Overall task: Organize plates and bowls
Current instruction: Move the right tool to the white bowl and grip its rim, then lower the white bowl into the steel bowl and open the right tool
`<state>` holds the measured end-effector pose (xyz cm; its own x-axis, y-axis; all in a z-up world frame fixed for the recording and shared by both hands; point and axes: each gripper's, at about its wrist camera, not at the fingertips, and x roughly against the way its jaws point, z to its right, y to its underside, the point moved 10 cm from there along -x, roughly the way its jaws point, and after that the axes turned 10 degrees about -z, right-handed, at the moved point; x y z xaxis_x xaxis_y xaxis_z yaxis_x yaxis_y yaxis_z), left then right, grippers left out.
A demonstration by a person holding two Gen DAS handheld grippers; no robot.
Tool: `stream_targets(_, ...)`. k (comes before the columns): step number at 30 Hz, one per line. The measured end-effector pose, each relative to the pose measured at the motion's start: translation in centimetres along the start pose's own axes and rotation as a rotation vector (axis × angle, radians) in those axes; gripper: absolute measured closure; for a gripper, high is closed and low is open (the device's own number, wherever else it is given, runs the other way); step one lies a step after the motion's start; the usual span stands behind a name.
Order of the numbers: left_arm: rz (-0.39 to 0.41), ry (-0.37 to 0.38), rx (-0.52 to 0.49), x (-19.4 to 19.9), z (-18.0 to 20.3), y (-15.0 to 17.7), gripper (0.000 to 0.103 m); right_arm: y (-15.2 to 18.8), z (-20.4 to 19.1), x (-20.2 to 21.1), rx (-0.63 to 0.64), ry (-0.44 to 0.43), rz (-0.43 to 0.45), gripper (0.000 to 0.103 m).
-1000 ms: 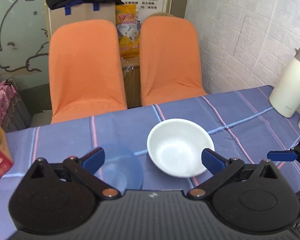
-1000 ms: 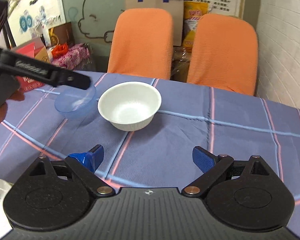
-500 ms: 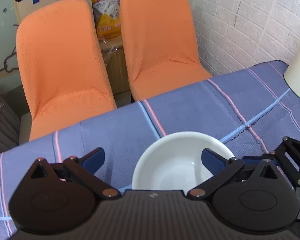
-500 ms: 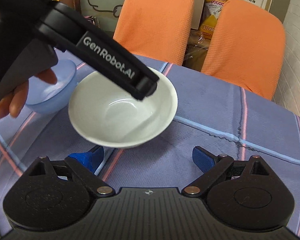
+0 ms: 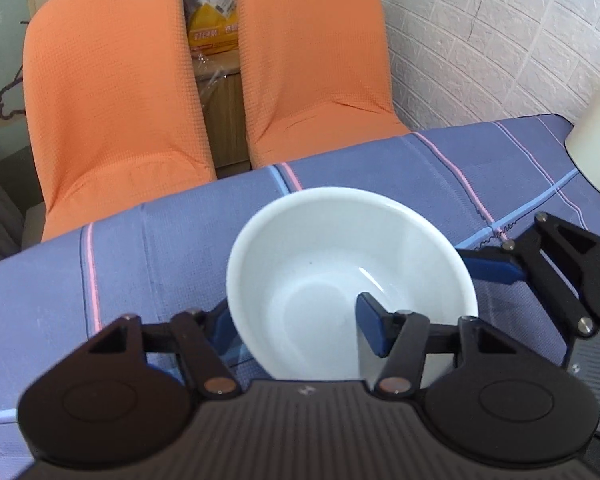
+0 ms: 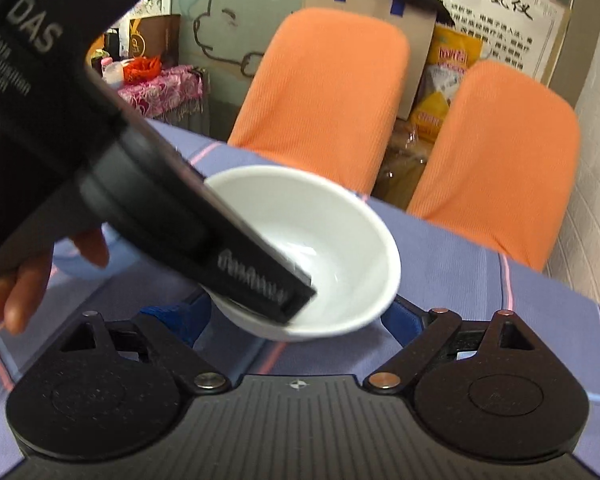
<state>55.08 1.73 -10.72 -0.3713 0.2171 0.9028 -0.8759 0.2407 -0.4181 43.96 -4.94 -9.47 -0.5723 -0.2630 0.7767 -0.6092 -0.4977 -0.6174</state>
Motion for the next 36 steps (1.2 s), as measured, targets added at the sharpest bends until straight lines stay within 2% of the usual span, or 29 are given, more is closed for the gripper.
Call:
stream_targets(3, 0.011, -0.003, -0.018, 0.4, 0.2, 0.1, 0.045, -0.4, 0.4, 0.7, -0.014, -0.002, 0.037, 0.025)
stream_targets(11, 0.061, 0.006, -0.040, 3.2, 2.1, 1.0, 0.046, -1.0, 1.3, 1.9, -0.032, 0.002, 0.055, 0.025)
stream_targets(16, 0.111, 0.024, -0.056, 7.5, 5.4, 3.1, 0.046, 0.4, 1.2, 6.5, -0.026, 0.022, 0.093, 0.025)
stream_targets(21, 0.143, 0.054, -0.097, 11.9, 10.7, 7.7, 0.045, 3.9, 0.2, 12.9, -0.030, 0.049, 0.103, 0.025)
stream_targets(25, 0.137, 0.084, -0.133, 14.0, 15.2, 12.7, 0.044, 8.2, -1.8, 17.4, -0.042, 0.063, 0.086, 0.021)
stream_targets(31, 0.085, 0.099, -0.179, 13.8, 20.2, 20.2, 0.044, 14.7, -4.3, 20.5, -0.083, 0.052, 0.029, 0.021)
stream_targets(36, 0.048, 0.114, -0.195, 12.8, 22.2, 23.9, 0.044, 18.1, -5.5, 21.2, -0.085, 0.065, 0.002, 0.021)
